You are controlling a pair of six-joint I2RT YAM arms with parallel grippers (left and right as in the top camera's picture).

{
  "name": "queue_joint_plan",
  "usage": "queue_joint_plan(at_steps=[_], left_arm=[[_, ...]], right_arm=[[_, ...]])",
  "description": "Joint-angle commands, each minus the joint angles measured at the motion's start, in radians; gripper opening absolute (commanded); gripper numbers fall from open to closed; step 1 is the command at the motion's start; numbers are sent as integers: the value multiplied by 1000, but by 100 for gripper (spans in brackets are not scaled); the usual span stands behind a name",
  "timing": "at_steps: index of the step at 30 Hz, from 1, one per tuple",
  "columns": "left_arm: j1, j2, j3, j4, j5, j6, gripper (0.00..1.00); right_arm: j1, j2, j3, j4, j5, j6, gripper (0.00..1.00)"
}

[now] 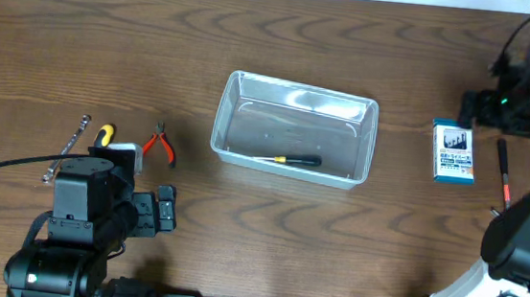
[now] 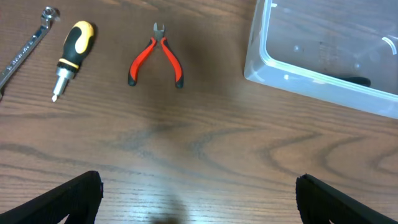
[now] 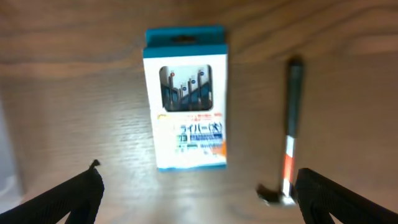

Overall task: Pack container
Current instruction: 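Move right gripper to the blue-white screwdriver set box and grasp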

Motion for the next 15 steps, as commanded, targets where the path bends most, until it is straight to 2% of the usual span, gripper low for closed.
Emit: queue_joint_plan(at_steps=[1,15], left_arm=[[4,4,16,-3,-4,10,98],[4,4,17,-3,-4,10,98]], right_arm=[[0,24,-68,49,-5,-71,99],[0,69,-243,279,-27,-92,99]])
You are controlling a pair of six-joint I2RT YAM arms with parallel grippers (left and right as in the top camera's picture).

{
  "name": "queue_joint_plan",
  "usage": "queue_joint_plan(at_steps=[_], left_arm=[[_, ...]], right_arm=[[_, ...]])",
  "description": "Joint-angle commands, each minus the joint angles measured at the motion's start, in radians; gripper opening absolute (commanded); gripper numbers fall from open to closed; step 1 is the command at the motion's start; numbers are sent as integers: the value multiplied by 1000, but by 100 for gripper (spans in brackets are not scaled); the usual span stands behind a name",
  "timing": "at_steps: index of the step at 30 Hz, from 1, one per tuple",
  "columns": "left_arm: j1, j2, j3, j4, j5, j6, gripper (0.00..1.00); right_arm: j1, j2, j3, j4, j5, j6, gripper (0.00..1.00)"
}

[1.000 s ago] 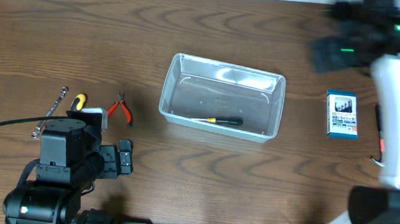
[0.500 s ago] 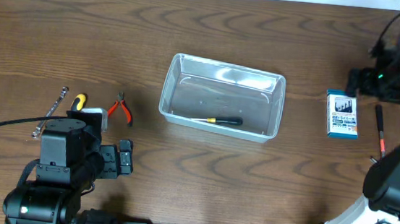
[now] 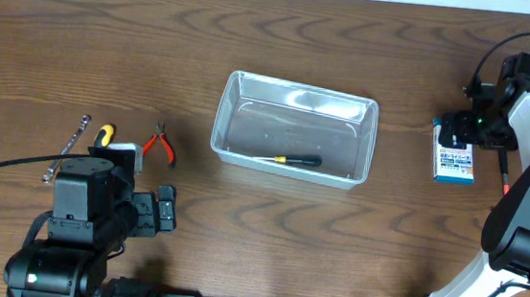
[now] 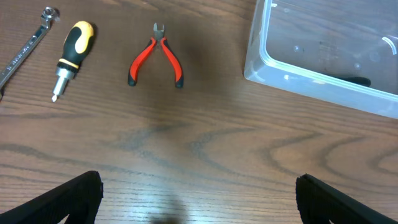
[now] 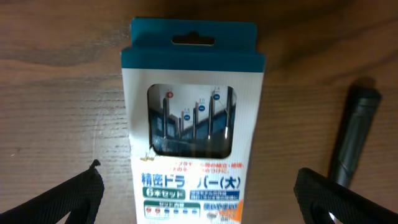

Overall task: Pack container
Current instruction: 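Move right gripper to the blue-white screwdriver set box and grasp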

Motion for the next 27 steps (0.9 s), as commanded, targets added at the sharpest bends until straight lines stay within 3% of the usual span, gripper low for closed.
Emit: queue_joint_plan(at_steps=[1,27], left_arm=[[4,4,17,-2,-5,10,98],[4,4,17,-2,-5,10,98]], right_arm=[[0,19,-37,27,-10,-18,99],[0,19,-208,184,-60,-10,97]])
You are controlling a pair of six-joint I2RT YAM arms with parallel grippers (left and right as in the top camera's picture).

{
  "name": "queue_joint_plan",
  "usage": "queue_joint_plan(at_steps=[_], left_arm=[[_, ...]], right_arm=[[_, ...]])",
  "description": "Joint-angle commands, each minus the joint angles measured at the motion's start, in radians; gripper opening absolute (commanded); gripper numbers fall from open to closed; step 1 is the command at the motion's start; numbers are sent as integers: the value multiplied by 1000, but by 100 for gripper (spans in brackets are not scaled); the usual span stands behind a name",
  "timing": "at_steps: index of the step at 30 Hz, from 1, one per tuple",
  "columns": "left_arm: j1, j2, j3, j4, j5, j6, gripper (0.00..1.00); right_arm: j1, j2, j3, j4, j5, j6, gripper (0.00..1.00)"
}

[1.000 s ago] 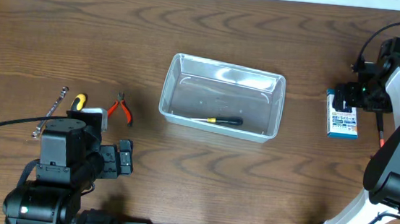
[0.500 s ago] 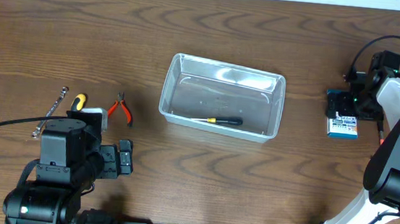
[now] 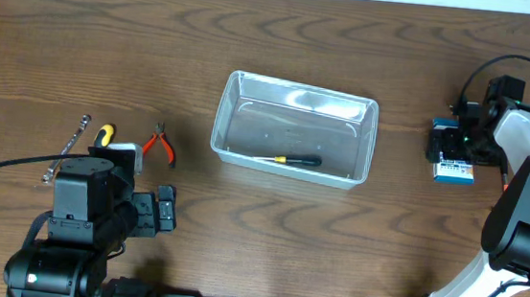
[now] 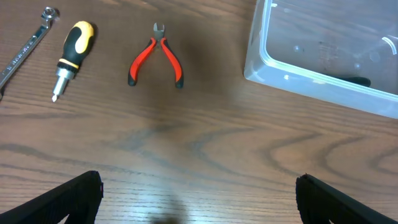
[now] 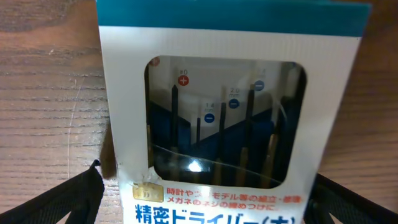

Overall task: Pack container
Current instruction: 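Move right gripper to the blue-white screwdriver set box and grasp, then carry box with right gripper into the container and release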

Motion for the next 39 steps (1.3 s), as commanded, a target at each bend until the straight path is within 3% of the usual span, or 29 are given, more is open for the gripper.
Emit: queue_joint_plan(at_steps=[1,7,11,15,21,27,31,39], left_arm=[[4,4,17,-2,-4,10,98],[4,4,17,-2,-4,10,98],[4,4,17,-2,-4,10,98],[4,4,17,-2,-4,10,98],[4,4,17,-2,-4,10,98],[4,4,16,-2,-4,10,98],[4,4,16,-2,-4,10,99],[4,4,17,-2,-4,10,98]], right_arm=[[0,18,-29,16,-34,-1,96],[0,18,-55,38,-36,21,86],[0,18,-55,39,-36,30,64],[0,18,-55,39,-36,31,47],[5,3,-15,2,-47,65,3],[63,-89,217,-184,-90,31,1],[174,-189,418,-294,-93,-13,1],[550,-269,480,-364,-92,-372,1]])
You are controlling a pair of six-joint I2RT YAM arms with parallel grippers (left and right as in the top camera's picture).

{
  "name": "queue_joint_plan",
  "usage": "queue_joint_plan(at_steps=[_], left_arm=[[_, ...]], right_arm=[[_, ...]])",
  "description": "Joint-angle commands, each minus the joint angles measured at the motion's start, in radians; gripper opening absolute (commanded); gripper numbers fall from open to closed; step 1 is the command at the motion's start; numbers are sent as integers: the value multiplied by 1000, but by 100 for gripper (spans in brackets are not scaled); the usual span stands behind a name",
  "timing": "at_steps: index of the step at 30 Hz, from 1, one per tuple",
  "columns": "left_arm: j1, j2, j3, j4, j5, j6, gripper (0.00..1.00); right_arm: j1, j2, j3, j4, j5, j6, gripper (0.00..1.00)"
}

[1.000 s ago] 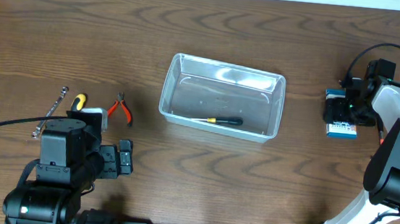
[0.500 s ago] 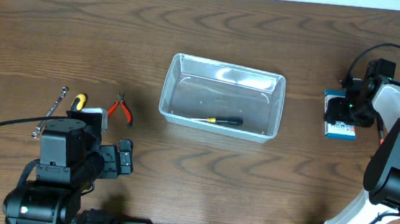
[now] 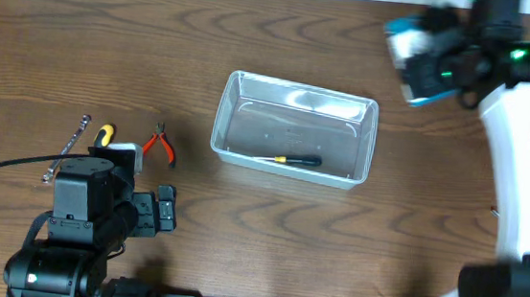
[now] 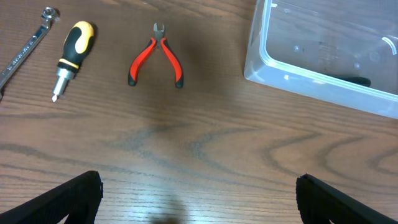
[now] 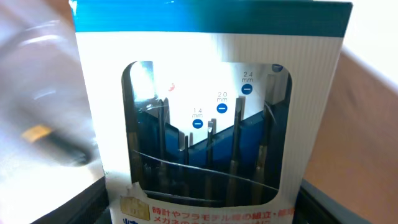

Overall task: Pack container
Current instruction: 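Carry box with right gripper into the container and release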

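Observation:
A clear plastic container [image 3: 294,129] sits mid-table with a black-and-yellow screwdriver [image 3: 288,158] inside. My right gripper [image 3: 442,68] is shut on a blue-and-white box of precision screwdrivers [image 3: 411,51] [image 5: 208,124], held in the air above and right of the container's far right corner. Red pliers [image 4: 156,60], a yellow-and-black stubby screwdriver [image 4: 71,57] and a metal wrench [image 4: 28,45] lie left of the container. My left gripper [image 4: 198,196] rests open over bare table near them, holding nothing.
The container's near left corner [image 4: 252,71] shows in the left wrist view. A black cable [image 3: 3,172] runs across the table at the left. The left arm's base [image 3: 81,219] fills the near left corner.
My right gripper was down around the screwdriver box on the table at the right. Now it holds the box lifted, up and to the left, near the container's far right corner.
My right gripper was open high above the box and a small hammer at the right edge. It came lower over the box, then was around it on the table. Now the box is off the table and beside the container. The left arm stayed still.

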Motion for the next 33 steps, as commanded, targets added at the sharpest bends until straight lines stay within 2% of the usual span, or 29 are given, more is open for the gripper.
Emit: queue_joint_plan(at_steps=[1,5,8,12,23,25,27,29,31,33], left_arm=[[4,4,17,-2,-4,10,98],[4,4,16,-2,-5,10,98],[4,4,17,-3,-4,10,98],[4,4,16,-3,-4,10,98],[4,4,17,-3,-4,10,98],[4,4,16,-3,-4,10,98],[4,4,16,-3,-4,10,98],[4,4,16,-3,-4,10,98],[4,4,16,-3,-4,10,98],[4,4,16,-3,-4,10,98]], right_arm=[[162,35,-26,-47,-22,-261,1],[286,114,-64,-59,-21,-368,1],[325,190,-85,-14,-9,-366,1],[327,285,-89,39,-19,-313,1],[311,463,-89,55,-44,-302,3],[311,480,-89,54,-45,-283,13],[311,491,-89,50,-45,-280,14],[311,492,-89,47,-44,-280,30],[311,492,-89,47,-44,-280,39],[310,492,-89,44,-44,-273,52]])
